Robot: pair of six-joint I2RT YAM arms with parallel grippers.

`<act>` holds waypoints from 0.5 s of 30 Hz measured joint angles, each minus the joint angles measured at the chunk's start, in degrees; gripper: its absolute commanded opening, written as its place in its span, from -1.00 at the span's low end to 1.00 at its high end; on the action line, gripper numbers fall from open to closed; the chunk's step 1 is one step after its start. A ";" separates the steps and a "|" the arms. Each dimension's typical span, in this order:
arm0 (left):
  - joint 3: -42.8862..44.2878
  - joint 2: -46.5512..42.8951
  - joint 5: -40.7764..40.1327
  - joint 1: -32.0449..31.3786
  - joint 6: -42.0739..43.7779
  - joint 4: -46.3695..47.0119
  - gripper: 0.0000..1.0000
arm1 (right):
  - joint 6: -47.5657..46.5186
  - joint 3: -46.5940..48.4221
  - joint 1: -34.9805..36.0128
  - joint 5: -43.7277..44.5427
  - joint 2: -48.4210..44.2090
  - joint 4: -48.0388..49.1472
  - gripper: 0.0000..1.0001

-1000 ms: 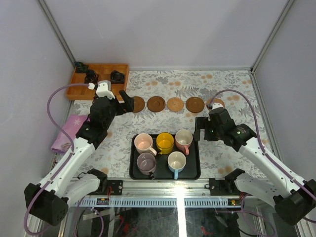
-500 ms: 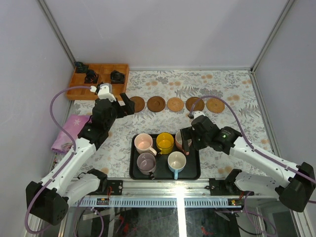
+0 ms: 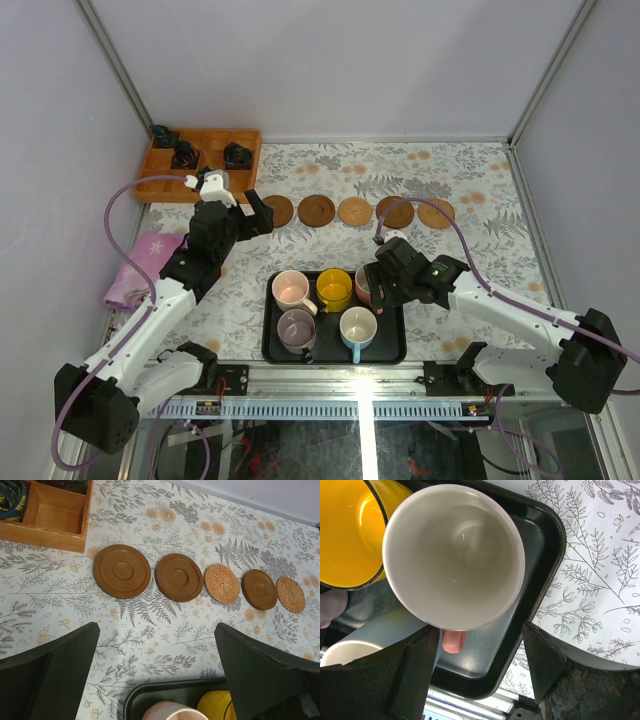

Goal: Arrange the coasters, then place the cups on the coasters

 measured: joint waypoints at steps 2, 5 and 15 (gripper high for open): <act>0.00 0.11 0.00 0.00 0.00 -0.02 1.00 | 0.24 -0.48 0.00 0.00 0.59 0.76 0.42; 0.00 0.28 0.00 0.00 0.02 -0.02 1.00 | 0.48 -0.72 0.00 -0.02 1.51 1.36 0.33; -0.28 0.76 0.00 0.00 0.02 -0.02 0.99 | 1.14 -0.76 0.00 -0.11 4.35 2.99 -0.06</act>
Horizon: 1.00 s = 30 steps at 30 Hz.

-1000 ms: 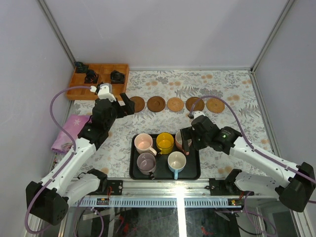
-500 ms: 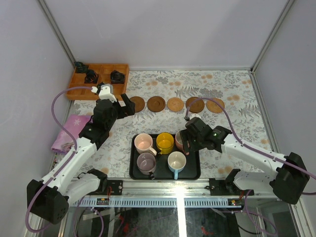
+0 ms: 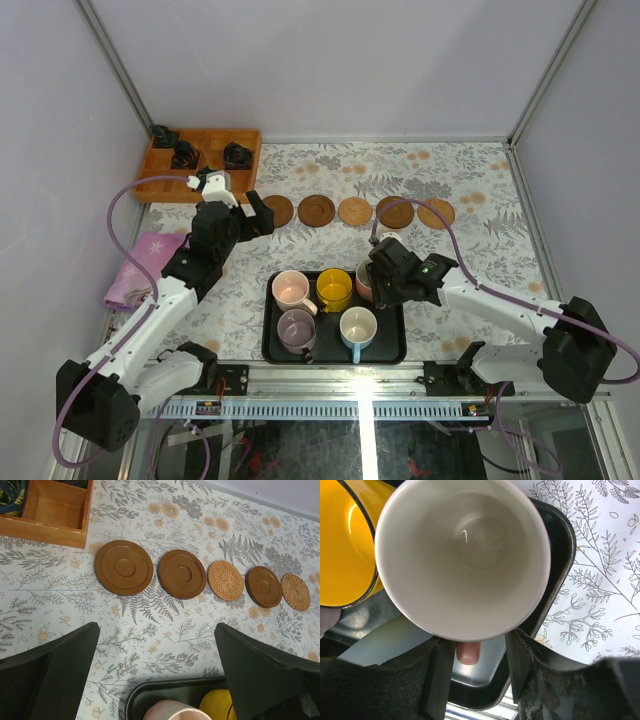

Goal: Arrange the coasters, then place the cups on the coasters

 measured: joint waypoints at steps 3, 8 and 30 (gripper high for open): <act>-0.15 0.26 0.00 0.00 0.00 0.02 1.00 | 0.15 0.00 0.00 -0.09 0.79 0.35 -0.24; -0.22 0.87 0.00 0.00 0.00 0.04 1.00 | 0.13 0.00 0.04 -0.42 1.79 0.31 -0.54; -0.48 2.14 0.00 0.00 0.00 0.74 1.00 | -0.61 0.55 0.57 6.84 -0.24 -1.73 -1.00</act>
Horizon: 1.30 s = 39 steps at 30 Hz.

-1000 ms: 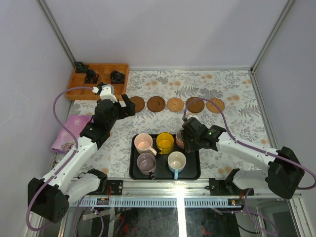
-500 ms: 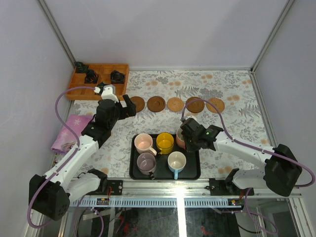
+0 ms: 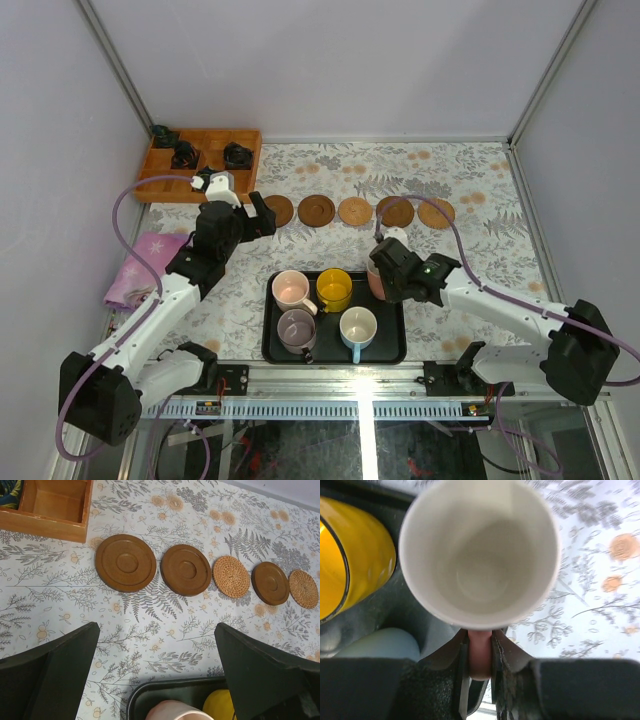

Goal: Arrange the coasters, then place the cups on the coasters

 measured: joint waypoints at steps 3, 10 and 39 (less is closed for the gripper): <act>0.02 0.31 0.00 0.00 0.02 0.52 1.00 | -1.22 1.66 -0.07 3.85 -1.31 -1.16 -1.00; 0.00 1.11 0.00 0.00 0.00 1.73 1.00 | -4.46 4.74 -0.42 11.82 -3.04 -0.15 -1.00; -0.17 5.46 -1.27 0.00 0.42 8.26 1.00 | -26.91 -6.38 -36.26 0.44 7.87 47.28 -1.00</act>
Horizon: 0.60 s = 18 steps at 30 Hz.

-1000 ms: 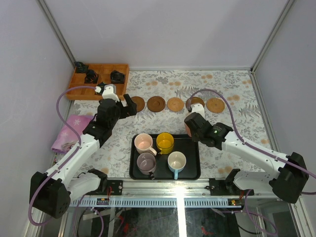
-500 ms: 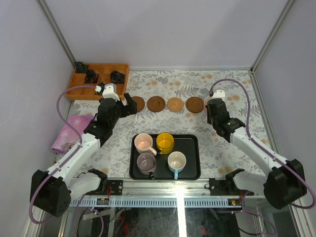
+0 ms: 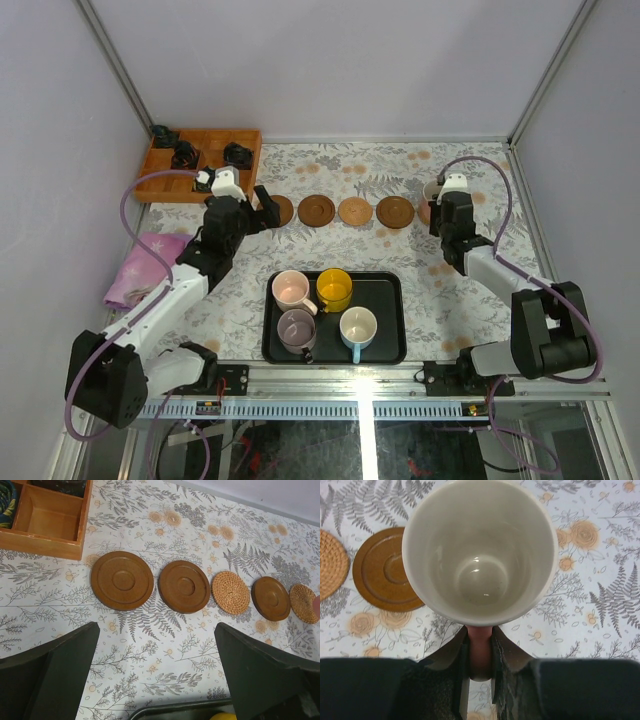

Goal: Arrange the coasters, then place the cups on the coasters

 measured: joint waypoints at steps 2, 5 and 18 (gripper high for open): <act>0.00 0.33 -0.02 0.00 0.09 0.52 1.00 | -0.28 0.00 -1.20 -0.98 0.63 2.21 -0.99; 0.00 0.79 -0.02 0.00 0.17 0.76 1.00 | -0.55 0.00 -2.86 -1.90 1.11 4.63 -1.00; 0.00 2.34 0.00 0.00 0.17 0.83 1.00 | -0.31 -0.39 -6.49 -4.39 4.44 8.04 -1.00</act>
